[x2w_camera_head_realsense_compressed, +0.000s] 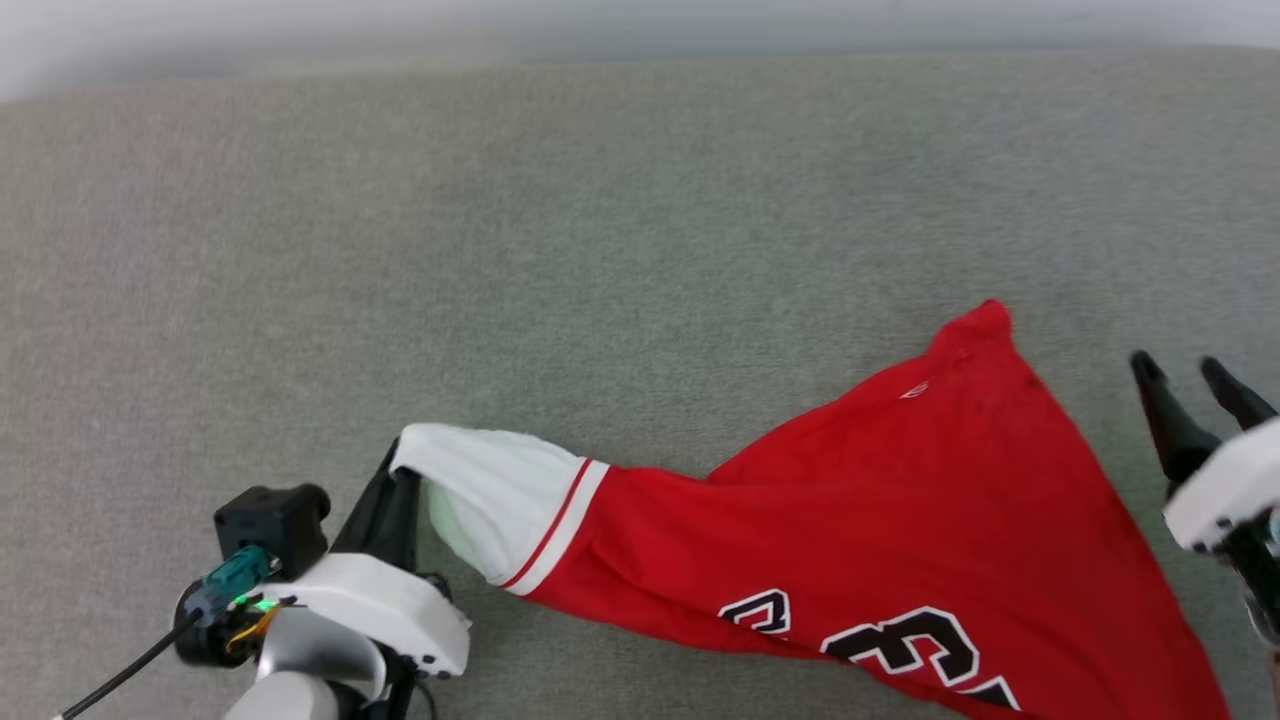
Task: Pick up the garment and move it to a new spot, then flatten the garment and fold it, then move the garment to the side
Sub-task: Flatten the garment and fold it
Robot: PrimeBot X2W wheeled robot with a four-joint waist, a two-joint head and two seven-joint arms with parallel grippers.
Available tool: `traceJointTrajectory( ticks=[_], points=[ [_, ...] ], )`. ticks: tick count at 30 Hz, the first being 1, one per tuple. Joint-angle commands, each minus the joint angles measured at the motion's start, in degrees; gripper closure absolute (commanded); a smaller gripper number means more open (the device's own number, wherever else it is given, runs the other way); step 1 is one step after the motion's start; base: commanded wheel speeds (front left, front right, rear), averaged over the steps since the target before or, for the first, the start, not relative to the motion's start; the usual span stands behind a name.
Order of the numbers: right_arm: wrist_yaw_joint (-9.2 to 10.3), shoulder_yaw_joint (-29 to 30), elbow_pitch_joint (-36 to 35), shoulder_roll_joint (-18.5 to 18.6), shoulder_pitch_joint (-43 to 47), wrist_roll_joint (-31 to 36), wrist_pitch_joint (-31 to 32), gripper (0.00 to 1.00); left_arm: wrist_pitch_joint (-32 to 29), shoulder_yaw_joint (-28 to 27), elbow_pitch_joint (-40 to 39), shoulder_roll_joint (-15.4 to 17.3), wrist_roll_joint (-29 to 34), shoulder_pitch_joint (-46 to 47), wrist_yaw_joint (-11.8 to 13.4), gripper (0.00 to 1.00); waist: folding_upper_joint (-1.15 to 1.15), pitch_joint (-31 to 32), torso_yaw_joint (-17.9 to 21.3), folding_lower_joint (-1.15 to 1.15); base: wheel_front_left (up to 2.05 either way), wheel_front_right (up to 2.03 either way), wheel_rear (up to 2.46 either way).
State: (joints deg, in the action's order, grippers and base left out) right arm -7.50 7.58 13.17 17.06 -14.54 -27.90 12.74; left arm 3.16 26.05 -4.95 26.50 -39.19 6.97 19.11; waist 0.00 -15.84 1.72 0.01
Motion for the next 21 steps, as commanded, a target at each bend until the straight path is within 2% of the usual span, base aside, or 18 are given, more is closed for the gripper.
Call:
traceJointTrajectory(
  ticks=[1, 6, 10, 14, 18, 19, 21],
  points=[
    [0.02, -2.10, 0.60, 1.26, -2.18, -1.13, 1.97, 0.00, 0.14, 0.37, -0.39, -0.53, 0.27, 1.40, -0.42, 1.00, 0.00, -2.17, -1.78, -0.01, 0.00, 0.00, 0.00],
    [0.02, -10.87, 1.67, 6.81, -8.90, -3.85, 15.21, 0.00, 0.68, 1.51, -0.30, -1.48, 1.23, 4.26, -1.58, 1.00, 0.00, -5.52, -4.08, -0.01, 0.00, 0.00, 0.00],
    [0.02, -14.59, 1.93, 9.09, -13.09, -3.84, 25.07, 0.00, 1.26, 2.45, 0.12, -2.66, 1.59, 5.69, -2.34, 1.00, 0.00, -7.34, -5.75, -0.01, 0.00, 0.00, 0.00],
    [0.02, -16.57, 2.03, 10.05, -16.25, -3.38, 29.16, 0.00, 1.84, 3.18, 0.68, -3.59, 1.75, 6.91, -2.96, 1.00, 0.00, -9.28, -7.35, -0.01, 0.00, 0.00, 0.00],
    [0.01, -19.14, 5.12, 9.31, -15.92, -4.89, 33.44, 0.00, 2.41, 3.62, 1.82, -4.44, 1.54, 7.78, -3.44, 1.00, 0.00, -10.12, -8.32, -0.01, 0.00, 0.00, 0.00],
    [0.00, -19.41, 6.28, 8.86, -15.42, -5.29, 34.94, 0.08, 2.60, 3.70, 2.11, -4.55, 1.44, 7.82, -3.63, 1.00, 0.00, -10.14, -8.42, -0.01, 0.00, 0.00, 0.00],
    [-0.07, -20.61, 7.88, 8.02, -14.26, -6.78, 38.27, 1.00, 2.63, 3.79, 2.67, -4.73, 1.23, 7.86, -3.86, 1.00, 0.00, -10.02, -8.51, -0.01, 0.00, 0.00, 0.00]
  ],
)
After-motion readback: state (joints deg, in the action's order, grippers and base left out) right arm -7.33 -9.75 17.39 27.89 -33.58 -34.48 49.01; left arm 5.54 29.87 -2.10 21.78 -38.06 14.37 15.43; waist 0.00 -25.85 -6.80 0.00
